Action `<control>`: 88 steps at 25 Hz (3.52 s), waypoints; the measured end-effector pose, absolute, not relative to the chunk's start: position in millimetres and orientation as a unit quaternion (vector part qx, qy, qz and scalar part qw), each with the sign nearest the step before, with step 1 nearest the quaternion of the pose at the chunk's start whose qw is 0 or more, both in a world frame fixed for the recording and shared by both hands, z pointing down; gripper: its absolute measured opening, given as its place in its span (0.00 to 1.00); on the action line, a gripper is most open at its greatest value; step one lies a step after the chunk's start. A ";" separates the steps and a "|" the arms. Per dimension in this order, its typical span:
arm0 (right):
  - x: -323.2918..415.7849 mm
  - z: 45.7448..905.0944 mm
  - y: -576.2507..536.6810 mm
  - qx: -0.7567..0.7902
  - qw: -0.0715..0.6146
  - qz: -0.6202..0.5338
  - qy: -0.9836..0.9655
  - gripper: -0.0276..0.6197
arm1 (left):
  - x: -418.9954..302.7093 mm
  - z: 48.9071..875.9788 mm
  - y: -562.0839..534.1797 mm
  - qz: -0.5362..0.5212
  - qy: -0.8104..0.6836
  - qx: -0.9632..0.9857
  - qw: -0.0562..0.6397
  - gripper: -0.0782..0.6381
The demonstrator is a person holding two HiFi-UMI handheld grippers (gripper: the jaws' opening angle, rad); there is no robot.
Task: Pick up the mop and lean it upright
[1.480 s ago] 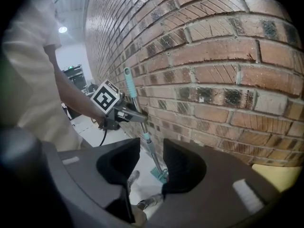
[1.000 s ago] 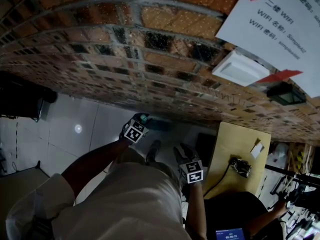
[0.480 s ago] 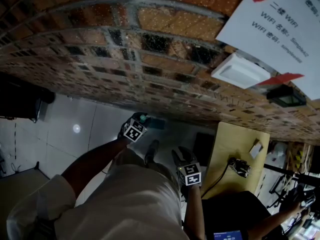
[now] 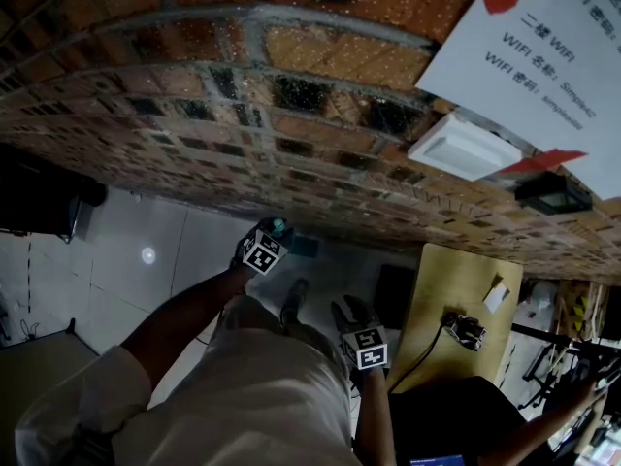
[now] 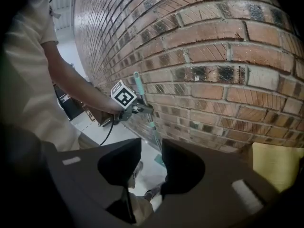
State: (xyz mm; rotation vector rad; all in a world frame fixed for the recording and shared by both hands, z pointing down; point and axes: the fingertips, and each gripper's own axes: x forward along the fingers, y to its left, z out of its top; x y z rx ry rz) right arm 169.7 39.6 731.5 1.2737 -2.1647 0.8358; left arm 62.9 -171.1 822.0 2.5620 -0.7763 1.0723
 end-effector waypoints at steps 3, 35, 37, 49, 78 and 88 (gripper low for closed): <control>168.8 730.8 40.0 0.468 0.243 0.308 -0.792 0.26 | 58.8 835.9 -174.4 0.393 -0.275 0.863 0.156 0.35; 214.5 657.6 -45.2 0.549 0.172 0.240 -0.782 0.26 | 16.5 705.2 -145.3 0.228 -0.336 0.891 0.206 0.33; 220.7 642.0 -53.2 0.558 0.164 0.221 -0.783 0.26 | 12.9 688.2 -147.7 0.215 -0.346 0.892 0.195 0.33; 239.4 619.5 -53.0 0.625 0.138 0.130 -0.757 0.23 | -25.3 629.6 -144.5 0.161 -0.411 0.880 0.175 0.33; 123.9 628.4 -54.4 0.687 0.127 0.186 -0.691 0.23 | -99.2 630.7 -166.7 0.199 -0.268 0.927 0.171 0.33; 102.4 618.8 7.5 0.747 0.122 0.189 -0.625 0.23 | -94.2 624.2 -146.8 0.180 -0.184 0.946 0.195 0.35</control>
